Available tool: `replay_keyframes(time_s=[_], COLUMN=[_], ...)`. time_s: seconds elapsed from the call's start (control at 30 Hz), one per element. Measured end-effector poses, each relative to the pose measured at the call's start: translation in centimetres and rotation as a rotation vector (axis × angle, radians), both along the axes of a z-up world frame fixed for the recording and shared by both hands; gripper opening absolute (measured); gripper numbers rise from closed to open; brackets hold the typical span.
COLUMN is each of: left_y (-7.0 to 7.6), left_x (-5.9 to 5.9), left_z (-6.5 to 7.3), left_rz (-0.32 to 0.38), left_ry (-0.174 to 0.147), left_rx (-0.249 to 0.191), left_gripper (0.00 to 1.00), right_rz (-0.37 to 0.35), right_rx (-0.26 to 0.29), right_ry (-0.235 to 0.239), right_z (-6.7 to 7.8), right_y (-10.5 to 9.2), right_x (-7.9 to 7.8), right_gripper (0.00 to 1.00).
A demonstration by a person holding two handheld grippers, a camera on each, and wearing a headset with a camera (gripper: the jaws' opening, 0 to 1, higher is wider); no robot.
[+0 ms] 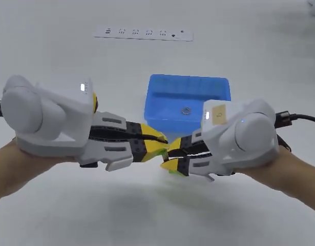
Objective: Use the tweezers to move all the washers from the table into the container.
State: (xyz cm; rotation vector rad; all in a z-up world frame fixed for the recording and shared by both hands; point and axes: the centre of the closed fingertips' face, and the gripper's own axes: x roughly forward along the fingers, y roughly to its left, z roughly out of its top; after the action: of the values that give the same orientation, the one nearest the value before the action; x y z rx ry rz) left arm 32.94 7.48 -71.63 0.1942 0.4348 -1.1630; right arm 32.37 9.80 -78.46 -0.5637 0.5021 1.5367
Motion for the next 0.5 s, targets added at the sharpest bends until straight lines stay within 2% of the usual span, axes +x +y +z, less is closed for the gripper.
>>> replay_keyframes(time_s=[0.33, 0.5], left_y=[-0.1, 0.1], left_x=[-0.3, -0.5], left_z=[0.1, 1.1], left_rz=[-0.004, 0.003], left_ry=[-0.002, -0.016], left_rx=[0.016, 0.014], left_gripper=[0.06, 0.06], right_rz=[0.003, 0.003], right_rx=[-0.005, 0.009], right_ry=[-0.022, -0.036], right_z=[0.1, 1.1], right_y=[-0.1, 0.0], right_x=[-0.2, -0.2], right_gripper=[0.10, 0.10])
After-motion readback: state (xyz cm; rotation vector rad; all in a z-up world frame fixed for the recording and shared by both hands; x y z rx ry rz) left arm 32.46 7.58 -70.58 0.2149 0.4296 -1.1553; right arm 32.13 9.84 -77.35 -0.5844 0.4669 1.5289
